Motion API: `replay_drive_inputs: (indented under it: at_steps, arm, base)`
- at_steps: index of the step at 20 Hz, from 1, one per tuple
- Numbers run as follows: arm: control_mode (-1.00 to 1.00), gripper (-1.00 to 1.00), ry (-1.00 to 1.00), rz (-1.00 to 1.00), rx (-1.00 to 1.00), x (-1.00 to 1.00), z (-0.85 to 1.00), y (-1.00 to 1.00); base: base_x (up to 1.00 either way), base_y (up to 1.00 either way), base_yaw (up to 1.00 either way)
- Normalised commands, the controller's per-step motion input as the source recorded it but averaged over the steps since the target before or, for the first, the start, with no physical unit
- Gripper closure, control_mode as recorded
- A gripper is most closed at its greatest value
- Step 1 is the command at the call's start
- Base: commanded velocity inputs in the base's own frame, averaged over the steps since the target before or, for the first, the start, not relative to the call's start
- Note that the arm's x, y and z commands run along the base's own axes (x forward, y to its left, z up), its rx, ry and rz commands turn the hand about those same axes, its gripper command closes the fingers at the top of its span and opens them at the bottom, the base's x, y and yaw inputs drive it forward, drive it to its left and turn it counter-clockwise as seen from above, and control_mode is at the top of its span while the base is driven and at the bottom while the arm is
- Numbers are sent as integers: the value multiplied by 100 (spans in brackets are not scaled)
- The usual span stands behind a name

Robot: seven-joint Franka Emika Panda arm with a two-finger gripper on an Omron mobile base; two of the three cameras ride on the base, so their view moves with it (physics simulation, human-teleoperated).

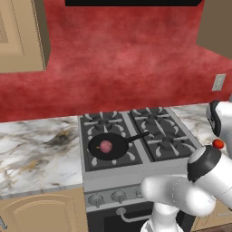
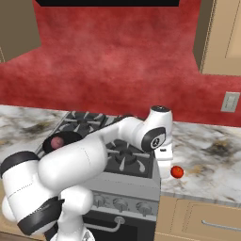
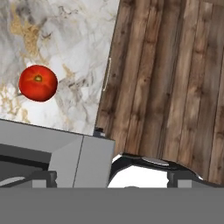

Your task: Place the pan on the front left burner on the stove. Then place the tomato and the onion in the pan and turn on the front left burner.

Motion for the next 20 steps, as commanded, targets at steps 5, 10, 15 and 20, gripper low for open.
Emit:
replay_drive_inputs:
  at_steps: [5, 10, 15, 20]
  arm:
    - [-100, -100, -4, 4, 0, 11, -10, -6]
    - [-100, -100, -3, 3, 0, 11, -14, -16]
    - [-100, -100, -2, 3, 0, 23, -18, -12]
    - [-100, -100, -3, 3, 0, 29, -22, -9]
  base:
    - [0, 0, 0]
    - [0, 0, 0]
    - [0, 0, 0]
    - [0, 0, 0]
